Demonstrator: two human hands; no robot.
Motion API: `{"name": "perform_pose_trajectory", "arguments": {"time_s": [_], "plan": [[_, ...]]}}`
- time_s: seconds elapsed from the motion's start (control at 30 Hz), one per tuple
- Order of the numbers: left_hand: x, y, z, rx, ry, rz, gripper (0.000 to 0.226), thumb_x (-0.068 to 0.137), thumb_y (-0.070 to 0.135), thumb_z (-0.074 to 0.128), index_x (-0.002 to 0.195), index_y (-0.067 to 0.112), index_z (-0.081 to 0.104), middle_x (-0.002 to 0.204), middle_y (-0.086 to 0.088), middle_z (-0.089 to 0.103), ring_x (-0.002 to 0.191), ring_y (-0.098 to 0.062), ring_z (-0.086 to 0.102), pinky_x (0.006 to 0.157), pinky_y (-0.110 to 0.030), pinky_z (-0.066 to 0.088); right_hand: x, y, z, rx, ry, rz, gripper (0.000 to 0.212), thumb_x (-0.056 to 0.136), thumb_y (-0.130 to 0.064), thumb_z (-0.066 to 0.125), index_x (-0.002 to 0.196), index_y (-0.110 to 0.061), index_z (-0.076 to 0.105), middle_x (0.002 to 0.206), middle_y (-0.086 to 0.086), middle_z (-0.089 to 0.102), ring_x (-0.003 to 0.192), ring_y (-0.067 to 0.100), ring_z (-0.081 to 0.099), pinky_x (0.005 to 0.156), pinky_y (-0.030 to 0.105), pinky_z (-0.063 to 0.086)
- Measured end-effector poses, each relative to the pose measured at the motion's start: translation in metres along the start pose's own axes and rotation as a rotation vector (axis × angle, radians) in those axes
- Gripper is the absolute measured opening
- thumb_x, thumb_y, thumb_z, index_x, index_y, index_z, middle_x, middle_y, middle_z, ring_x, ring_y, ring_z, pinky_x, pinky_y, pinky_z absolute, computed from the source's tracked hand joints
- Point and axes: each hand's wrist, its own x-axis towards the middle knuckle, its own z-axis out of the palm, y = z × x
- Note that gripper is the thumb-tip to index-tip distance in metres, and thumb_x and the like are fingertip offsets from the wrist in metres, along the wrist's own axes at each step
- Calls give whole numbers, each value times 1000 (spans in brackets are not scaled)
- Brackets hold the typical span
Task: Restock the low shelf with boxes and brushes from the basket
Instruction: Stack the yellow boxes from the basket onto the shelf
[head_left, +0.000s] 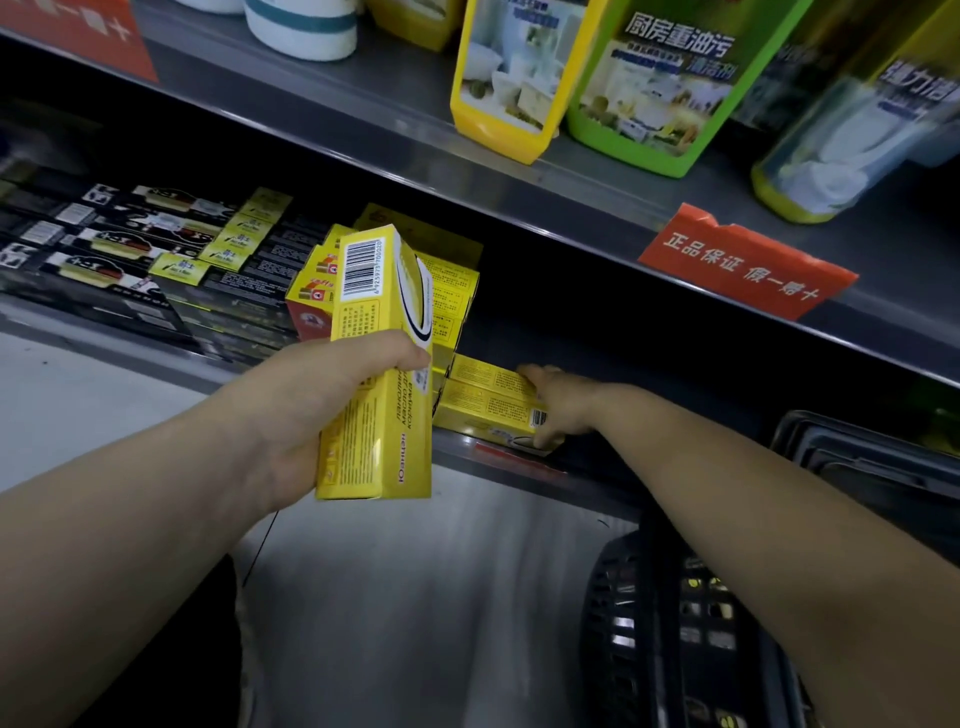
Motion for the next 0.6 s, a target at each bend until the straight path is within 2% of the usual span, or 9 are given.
{"name": "perform_pose_trajectory", "arguments": {"time_s": [0.07,0.17,0.27,0.33,0.4,0.43,0.47,0.53,0.6], "plan": [[3,-5,4,-26,-14,79,48,101,13,24,139,-9,5,155,-21,10,142,-30,14,102,-23,8,-3,2,0,38,12,-2,110,65,-25,82,149,-26,11,143,5,37,121,24,47,84,27,42],[-1,0,6,-24,21,62,48,101,13,23,140,-9,6,155,-21,9,143,-29,13,103,-24,5,-14,-3,-8,70,-1,1,108,69,-25,81,150,-23,10,149,6,31,128,24,42,94,28,40],[2,10,8,-75,71,28,48,101,12,24,140,-10,8,154,-22,13,142,-30,16,99,-22,16,-34,-15,-34,149,132,7,81,80,-24,72,147,-18,26,150,9,30,132,25,39,100,28,39],[6,17,7,-109,89,-33,45,100,10,27,138,-13,21,151,-24,23,139,-32,23,93,-25,19,-58,-26,-54,510,236,-44,48,88,-25,63,134,-21,47,135,5,49,121,22,50,90,27,43],[9,9,17,-91,47,15,44,99,10,34,134,-16,31,146,-28,31,135,-36,28,89,-27,22,-90,-41,-63,953,147,-114,29,91,-32,58,120,-25,57,120,-2,60,111,16,58,86,27,49],[6,-3,26,-93,28,105,44,98,10,36,133,-16,33,145,-29,33,133,-37,29,87,-28,22,-106,-48,-63,1053,92,-154,35,89,-38,59,121,-26,55,120,-3,60,109,14,60,86,28,51],[2,-7,30,-102,35,178,44,98,10,37,133,-16,34,143,-29,36,133,-37,31,87,-28,23,-120,-52,-62,1060,79,-204,53,83,-45,64,129,-27,48,126,-3,57,111,12,59,87,28,51],[-6,-7,38,-417,18,182,36,97,12,41,125,-10,48,125,-27,53,127,-33,41,90,-29,30,-145,-60,-60,879,205,-304,97,64,-52,76,144,-32,25,147,-5,36,126,10,46,100,30,44],[-17,-2,43,-536,-92,145,13,88,16,60,85,10,71,96,-17,69,96,-24,63,77,-32,50,-163,-64,-64,615,367,-453,113,60,-44,83,147,-39,11,156,-10,13,139,6,22,110,27,28]]}}
